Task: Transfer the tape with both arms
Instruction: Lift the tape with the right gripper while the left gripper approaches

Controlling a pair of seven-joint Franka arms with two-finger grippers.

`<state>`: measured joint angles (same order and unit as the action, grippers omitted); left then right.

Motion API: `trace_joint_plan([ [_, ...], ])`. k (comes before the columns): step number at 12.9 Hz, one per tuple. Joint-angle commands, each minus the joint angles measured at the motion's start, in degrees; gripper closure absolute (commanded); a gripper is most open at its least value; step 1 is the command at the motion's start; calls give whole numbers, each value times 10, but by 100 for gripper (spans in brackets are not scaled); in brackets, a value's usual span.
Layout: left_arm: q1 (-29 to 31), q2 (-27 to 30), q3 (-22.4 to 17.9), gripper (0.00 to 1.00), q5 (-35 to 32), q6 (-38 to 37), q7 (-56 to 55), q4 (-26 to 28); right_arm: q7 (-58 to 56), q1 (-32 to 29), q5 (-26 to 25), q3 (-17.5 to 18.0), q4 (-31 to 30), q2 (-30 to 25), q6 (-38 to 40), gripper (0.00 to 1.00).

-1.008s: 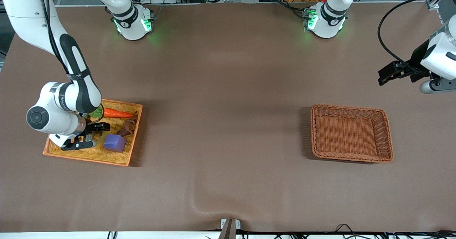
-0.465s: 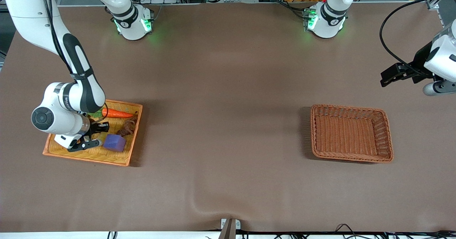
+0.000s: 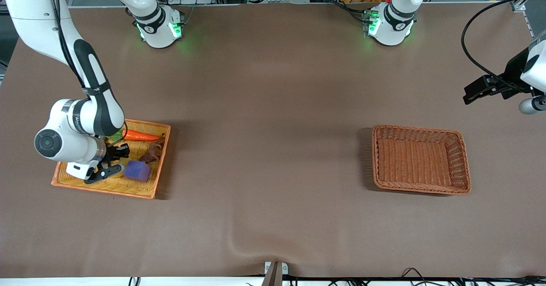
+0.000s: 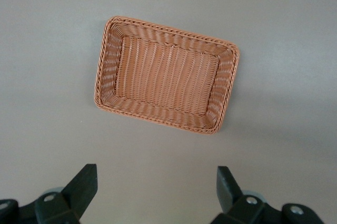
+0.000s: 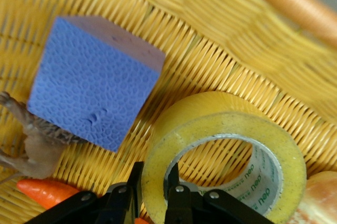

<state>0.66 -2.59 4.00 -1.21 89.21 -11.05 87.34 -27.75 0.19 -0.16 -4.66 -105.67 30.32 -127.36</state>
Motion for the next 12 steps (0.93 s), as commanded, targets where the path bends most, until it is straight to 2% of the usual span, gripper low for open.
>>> trace_joint_plan([
  [1, -7, -7, 4, 0, -12, -1, 2, -4, -10, 10, 10, 0, 72, -39, 131, 100],
  [3, -1, -7, 4, 0, -13, 1, 6, -3, 5, 31, 22, 0, 176, -40, 270, 100],
  [5, 2, -17, 4, 0, -9, 3, 8, -3, 69, 76, 30, 0, 238, -41, 331, 100],
  [9, 2, -45, 0, 0, -12, 35, 8, -2, 296, 213, 36, 0, 260, -31, 324, 100],
  [11, 6, -49, 0, 0, -13, 36, 9, -2, 435, 304, 49, 0, 263, 2, 259, 100],
  [12, 8, -49, -1, 0, -13, 36, 9, -1, 499, 344, 78, 0, 266, 26, 212, 100],
])
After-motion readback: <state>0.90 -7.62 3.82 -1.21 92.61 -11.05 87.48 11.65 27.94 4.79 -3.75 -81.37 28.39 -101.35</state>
